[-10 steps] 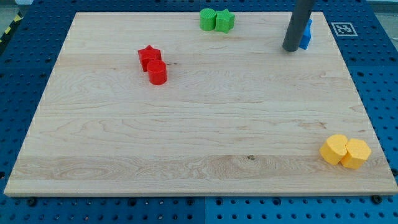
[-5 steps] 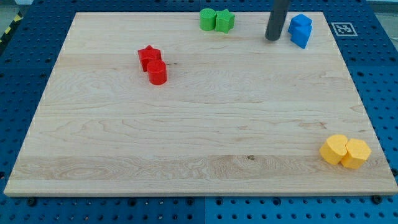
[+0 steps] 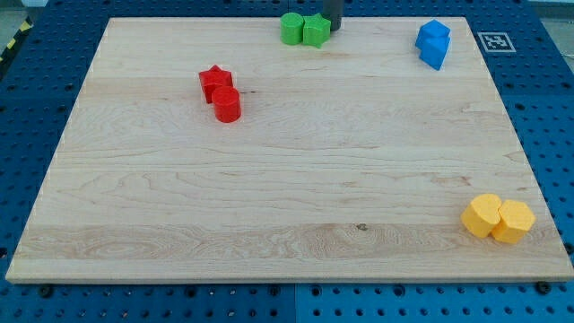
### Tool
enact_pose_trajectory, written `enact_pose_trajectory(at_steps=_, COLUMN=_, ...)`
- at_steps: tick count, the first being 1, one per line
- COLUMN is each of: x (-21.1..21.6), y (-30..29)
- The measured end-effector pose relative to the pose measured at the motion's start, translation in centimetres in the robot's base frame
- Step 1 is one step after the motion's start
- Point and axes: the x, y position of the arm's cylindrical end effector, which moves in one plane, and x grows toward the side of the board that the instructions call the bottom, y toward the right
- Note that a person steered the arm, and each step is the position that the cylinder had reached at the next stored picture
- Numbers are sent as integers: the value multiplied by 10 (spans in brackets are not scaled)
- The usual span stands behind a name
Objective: Slightly push the green star towards left
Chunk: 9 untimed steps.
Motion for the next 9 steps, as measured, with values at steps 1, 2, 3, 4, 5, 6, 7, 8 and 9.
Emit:
enact_pose_trajectory(at_steps=1, x=-9, y=-9)
enact_pose_trajectory(at_steps=2, x=-10, y=-10)
enact_pose_trajectory(at_steps=3, x=-9, y=-10)
enact_pose_trajectory(at_steps=4, x=-4, y=-10)
enact_pose_trajectory(at_steps=5, x=12, y=-12)
enact_pose_trajectory(at_steps=6, x=16, y=-14)
enact_pose_trajectory(at_steps=7, x=23, y=1)
enact_pose_trajectory(at_steps=8, x=43, y=14)
enact_pose_trajectory(at_steps=9, x=62, y=19)
